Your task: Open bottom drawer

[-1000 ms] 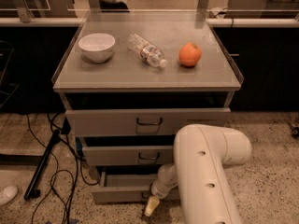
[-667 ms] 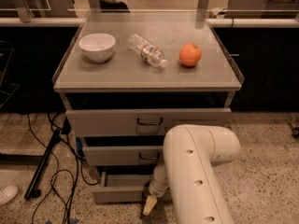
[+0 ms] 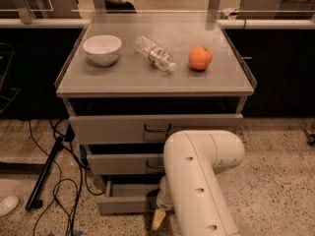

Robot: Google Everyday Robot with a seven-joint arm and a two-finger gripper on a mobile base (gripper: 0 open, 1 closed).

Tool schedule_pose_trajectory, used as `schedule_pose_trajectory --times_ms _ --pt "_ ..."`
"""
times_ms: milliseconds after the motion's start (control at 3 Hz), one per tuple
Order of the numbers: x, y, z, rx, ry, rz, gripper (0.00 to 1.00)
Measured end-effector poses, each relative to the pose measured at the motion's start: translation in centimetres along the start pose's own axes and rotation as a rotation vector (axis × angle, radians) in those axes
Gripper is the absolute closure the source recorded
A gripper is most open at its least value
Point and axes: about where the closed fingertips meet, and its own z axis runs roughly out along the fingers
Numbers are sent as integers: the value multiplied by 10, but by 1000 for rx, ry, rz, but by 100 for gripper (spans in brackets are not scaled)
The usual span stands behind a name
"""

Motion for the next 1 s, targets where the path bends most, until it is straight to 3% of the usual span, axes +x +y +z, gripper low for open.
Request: schedule_pose_trajectory --times_ms 667,1000 --pt "15 14 0 -32 36 -7 0" --pt "30 31 -4 -54 46 -24 0"
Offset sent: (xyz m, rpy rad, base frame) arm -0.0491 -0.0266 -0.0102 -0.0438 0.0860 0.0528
